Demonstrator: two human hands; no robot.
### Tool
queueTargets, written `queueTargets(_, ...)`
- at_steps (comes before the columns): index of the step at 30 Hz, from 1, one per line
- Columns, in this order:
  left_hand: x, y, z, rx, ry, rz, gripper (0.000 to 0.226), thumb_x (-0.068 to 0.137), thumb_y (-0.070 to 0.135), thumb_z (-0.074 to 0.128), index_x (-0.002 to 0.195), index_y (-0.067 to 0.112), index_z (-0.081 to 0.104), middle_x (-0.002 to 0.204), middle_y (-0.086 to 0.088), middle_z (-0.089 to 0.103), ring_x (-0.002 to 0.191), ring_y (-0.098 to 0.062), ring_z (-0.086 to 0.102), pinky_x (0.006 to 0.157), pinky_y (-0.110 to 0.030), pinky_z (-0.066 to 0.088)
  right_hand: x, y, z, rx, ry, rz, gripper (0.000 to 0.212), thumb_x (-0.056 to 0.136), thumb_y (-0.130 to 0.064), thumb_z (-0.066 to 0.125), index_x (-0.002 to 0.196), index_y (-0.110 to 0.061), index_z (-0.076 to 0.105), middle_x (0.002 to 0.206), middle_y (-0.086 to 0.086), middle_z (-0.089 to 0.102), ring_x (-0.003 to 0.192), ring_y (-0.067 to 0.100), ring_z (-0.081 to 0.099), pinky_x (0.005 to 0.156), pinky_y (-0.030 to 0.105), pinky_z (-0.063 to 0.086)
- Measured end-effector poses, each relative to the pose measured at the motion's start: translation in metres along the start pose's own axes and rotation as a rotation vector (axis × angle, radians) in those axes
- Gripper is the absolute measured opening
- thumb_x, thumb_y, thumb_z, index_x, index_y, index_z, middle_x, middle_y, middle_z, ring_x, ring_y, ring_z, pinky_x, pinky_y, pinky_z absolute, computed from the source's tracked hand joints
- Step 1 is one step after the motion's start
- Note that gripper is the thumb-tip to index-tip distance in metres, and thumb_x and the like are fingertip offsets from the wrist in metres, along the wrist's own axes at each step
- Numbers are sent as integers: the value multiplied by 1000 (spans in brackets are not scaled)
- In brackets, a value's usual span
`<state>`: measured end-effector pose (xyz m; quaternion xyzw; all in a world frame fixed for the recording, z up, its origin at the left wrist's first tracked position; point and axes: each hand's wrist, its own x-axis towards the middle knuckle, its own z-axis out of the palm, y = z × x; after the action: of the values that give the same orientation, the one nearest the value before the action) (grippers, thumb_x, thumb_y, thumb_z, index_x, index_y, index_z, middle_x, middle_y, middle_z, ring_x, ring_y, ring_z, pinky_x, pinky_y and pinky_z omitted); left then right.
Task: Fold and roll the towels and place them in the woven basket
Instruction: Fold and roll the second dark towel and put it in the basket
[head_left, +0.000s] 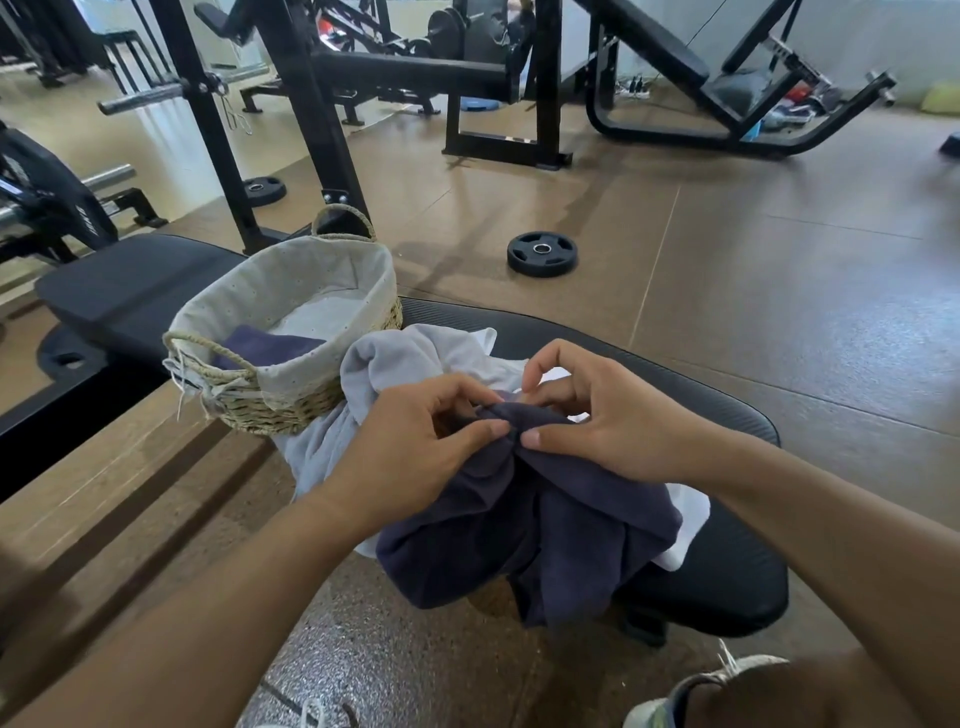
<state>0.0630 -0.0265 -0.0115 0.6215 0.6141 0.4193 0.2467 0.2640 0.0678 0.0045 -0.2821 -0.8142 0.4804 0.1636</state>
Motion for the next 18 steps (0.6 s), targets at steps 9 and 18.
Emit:
queueTargets(9, 12, -27, -16, 175, 273, -151, 8, 88, 22, 75, 88, 27, 69, 68, 8, 67, 62, -1, 60, 63, -16, 43, -9, -3, -21, 10, -44, 113, 26, 84, -25, 83, 99, -25, 62, 71, 9, 62, 62, 18, 54, 61, 37, 45)
queueTargets(18, 15, -24, -18, 97, 335, -207, 15, 86, 25, 78, 90, 32, 66, 71, 6, 71, 70, -6, 66, 71, -23, 49, -23, -17, -26, 282, -171, 22, 12, 89, -17, 69, 100, -17, 74, 75, 7, 72, 64, 19, 69, 52, 24, 51)
